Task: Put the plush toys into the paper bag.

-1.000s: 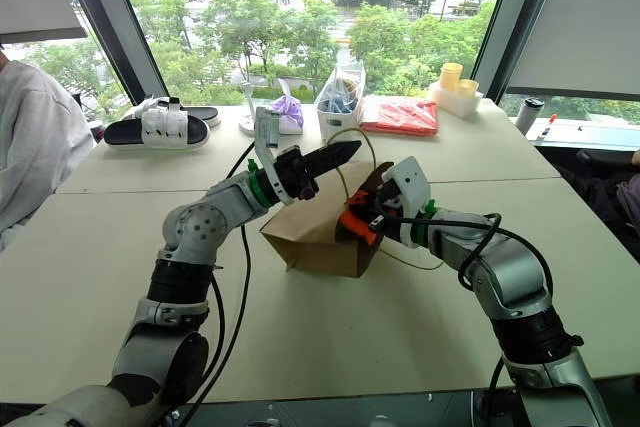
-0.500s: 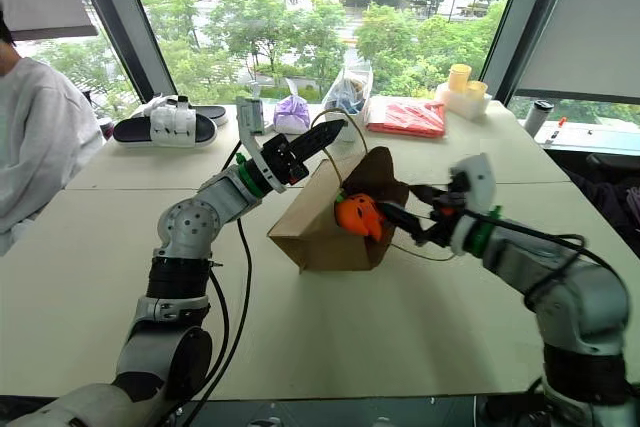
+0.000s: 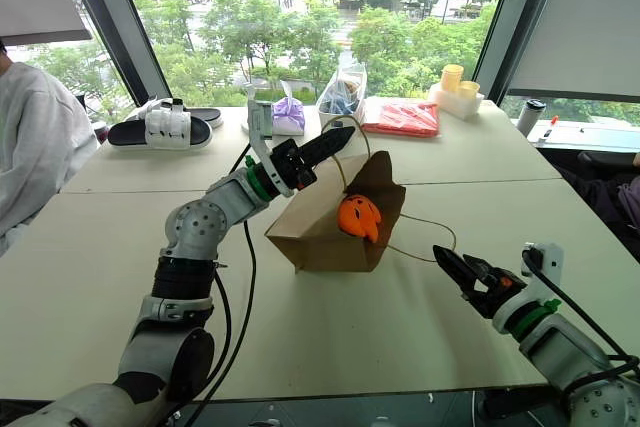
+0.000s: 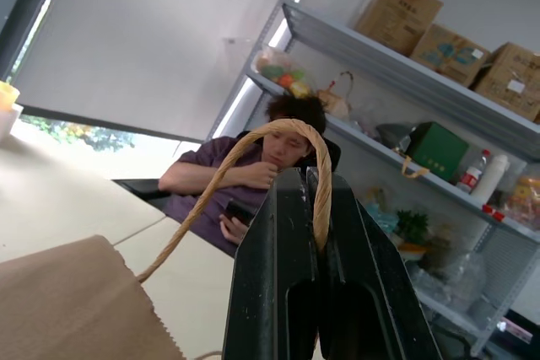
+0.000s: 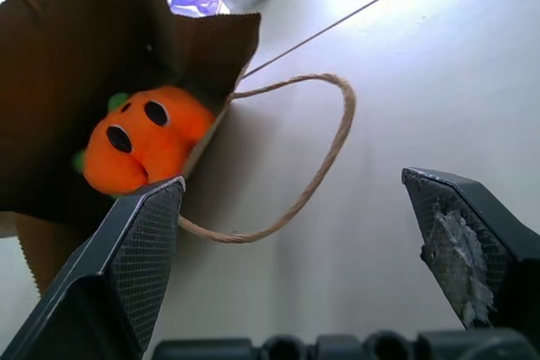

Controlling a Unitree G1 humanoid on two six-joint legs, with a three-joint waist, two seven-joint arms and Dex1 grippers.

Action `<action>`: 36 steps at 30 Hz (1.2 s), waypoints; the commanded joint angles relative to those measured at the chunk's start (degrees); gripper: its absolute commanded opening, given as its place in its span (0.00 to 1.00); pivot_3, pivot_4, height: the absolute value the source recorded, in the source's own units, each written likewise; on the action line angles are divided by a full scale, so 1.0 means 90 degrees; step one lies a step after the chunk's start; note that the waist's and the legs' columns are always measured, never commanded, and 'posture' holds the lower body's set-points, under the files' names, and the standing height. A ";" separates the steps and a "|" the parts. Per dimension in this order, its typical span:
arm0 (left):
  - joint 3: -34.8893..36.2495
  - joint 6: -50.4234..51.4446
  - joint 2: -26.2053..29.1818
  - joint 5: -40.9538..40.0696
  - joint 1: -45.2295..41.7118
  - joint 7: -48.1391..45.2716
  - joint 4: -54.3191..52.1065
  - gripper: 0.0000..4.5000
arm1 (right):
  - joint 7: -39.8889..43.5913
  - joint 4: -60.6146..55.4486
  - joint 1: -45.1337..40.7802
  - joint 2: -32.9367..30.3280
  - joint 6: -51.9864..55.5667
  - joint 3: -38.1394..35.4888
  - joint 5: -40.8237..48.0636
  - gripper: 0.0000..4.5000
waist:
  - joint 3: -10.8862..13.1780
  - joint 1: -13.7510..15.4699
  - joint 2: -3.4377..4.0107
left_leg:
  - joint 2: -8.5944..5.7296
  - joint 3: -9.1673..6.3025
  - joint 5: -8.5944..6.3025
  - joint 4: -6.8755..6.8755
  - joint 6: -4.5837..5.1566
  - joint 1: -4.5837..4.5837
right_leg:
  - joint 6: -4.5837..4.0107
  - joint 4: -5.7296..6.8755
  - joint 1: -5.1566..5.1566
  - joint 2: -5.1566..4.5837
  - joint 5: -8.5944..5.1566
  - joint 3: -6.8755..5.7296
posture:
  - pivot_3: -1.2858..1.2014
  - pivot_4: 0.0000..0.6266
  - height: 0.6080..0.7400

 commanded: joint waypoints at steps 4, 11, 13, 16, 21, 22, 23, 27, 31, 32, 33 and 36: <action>-0.0008 -0.0079 0.0052 0.0017 -0.0042 -0.0073 -0.0120 0.00 | -0.0150 0.0252 0.0082 0.0449 -0.0793 0.0483 -0.0273 0.88 | 0.0000 0.0012 0.0000 | -0.0001 -0.0001 0.0000 0.0001 0.0000 -0.0001 | 0.0000 0.0000 0.0000 0.0000 0.0000 -0.0002 | 0.52 0.24 1.00; -0.0009 -0.0065 0.0094 0.0056 -0.0011 -0.0085 -0.0138 0.00 | -0.0239 0.0286 -0.0019 0.0537 -0.1063 0.0531 0.0050 0.12 | 0.0000 0.0012 0.0001 | -0.0001 -0.0004 0.0000 0.0000 0.0000 -0.0002 | 0.0000 0.0000 -0.0002 0.0000 0.0000 -0.0003 | 0.52 0.24 1.00; -0.0033 -0.0059 0.0104 0.0078 0.0001 -0.0100 -0.0156 0.00 | -0.0200 0.0252 -0.0025 0.0516 -0.1095 0.0529 0.0206 0.01 | 0.0000 0.0012 0.0001 | -0.0001 -0.0004 0.0000 -0.0001 0.0000 -0.0002 | 0.0000 0.0000 -0.0002 0.0000 0.0000 -0.0003 | 0.52 0.24 1.00; -0.0186 -0.0080 0.0195 0.0234 0.0031 -0.0202 -0.0204 0.00 | -0.0254 0.0132 -0.0092 0.0486 -0.1037 0.0428 0.0730 0.01 | 0.0000 0.0011 0.0001 | -0.0001 -0.0004 0.0000 -0.0001 0.0000 -0.0002 | 0.0000 0.0000 -0.0002 0.0000 0.0000 -0.0003 | 0.52 0.24 1.00; -0.0207 0.0000 0.0425 0.0139 -0.0177 -0.0446 -0.0352 0.00 | -0.0493 -0.0311 -0.0396 0.0059 -0.0941 0.0110 0.2483 0.01 | 0.0003 0.0001 0.0005 | 0.0000 -0.0005 0.0000 -0.0002 0.0000 -0.0004 | 0.0000 0.0000 -0.0005 0.0000 0.0000 -0.0002 | 0.52 0.24 1.00; -0.0082 0.0052 0.0459 0.0016 -0.0300 -0.0435 -0.0295 0.00 | -0.0573 -0.0395 -0.0489 -0.0106 -0.0971 0.0061 0.2861 0.01 | 0.0003 0.0004 0.0005 | 0.0000 -0.0005 0.0000 -0.0003 0.0000 -0.0004 | 0.0000 0.0000 -0.0005 0.0000 0.0000 -0.0001 | 0.52 0.24 1.00; -0.0005 0.0084 0.0481 -0.0065 -0.0370 -0.0422 -0.0261 0.00 | -0.0640 -0.0446 -0.0526 -0.0234 -0.1002 0.0040 0.3135 0.01 | 0.0003 0.0007 0.0005 | 0.0000 -0.0008 0.0000 -0.0003 0.0000 -0.0004 | 0.0000 0.0000 -0.0005 0.0000 0.0000 -0.0005 | 0.52 0.24 1.00; 0.0505 0.0191 0.0576 -0.0379 -0.0778 -0.0254 0.0288 0.00 | -0.0965 -0.0625 -0.0941 -0.0738 -0.1309 0.0004 0.4027 0.01 | 0.0004 0.0021 0.0003 | 0.0001 -0.0010 0.0000 -0.0002 0.0001 -0.0005 | 0.0000 -0.0005 0.0002 0.0000 -0.0001 -0.0011 | 0.52 0.24 1.00; 0.0147 -0.0098 0.0888 0.0328 -0.0805 -0.0643 0.1142 0.00 | -0.1289 -0.0702 -0.1707 -0.0992 -0.1635 0.0392 0.4401 0.01 | 0.0003 -0.0008 0.0004 | 0.0000 -0.0008 0.0000 -0.0003 0.0001 0.0000 | 0.0001 -0.0004 0.0003 0.0001 -0.0001 -0.0012 | 0.52 0.24 1.00; 0.0034 -0.0138 0.0912 0.0445 -0.0771 -0.0741 0.1216 0.00 | -0.1320 -0.0703 -0.1748 -0.1030 -0.1651 0.0489 0.4375 0.01 | 0.0004 -0.0007 0.0003 | 0.0001 -0.0008 0.0000 -0.0004 0.0002 0.0001 | 0.0001 -0.0002 0.0004 0.0001 -0.0001 -0.0012 | 0.52 0.24 1.00; -0.0093 -0.0218 0.0922 0.0607 -0.0717 -0.0808 0.1305 0.00 | -0.1337 -0.0705 -0.1769 -0.1066 -0.1658 0.0591 0.4341 0.01 | 0.0004 -0.0003 0.0001 | 0.0000 -0.0009 0.0000 -0.0006 0.0001 -0.0002 | 0.0001 -0.0003 0.0001 0.0001 -0.0001 -0.0014 | 0.52 0.24 1.00; -0.0239 -0.0419 0.0879 0.0910 -0.0631 -0.0884 0.1492 0.00 | -0.1399 -0.0657 -0.1809 -0.1111 -0.1775 0.0772 0.4264 0.01 | 0.0006 0.0031 -0.0002 | -0.0001 -0.0011 -0.0001 -0.0006 0.0003 -0.0010 | 0.0001 -0.0006 -0.0003 0.0000 -0.0001 -0.0014 | 0.52 0.24 1.00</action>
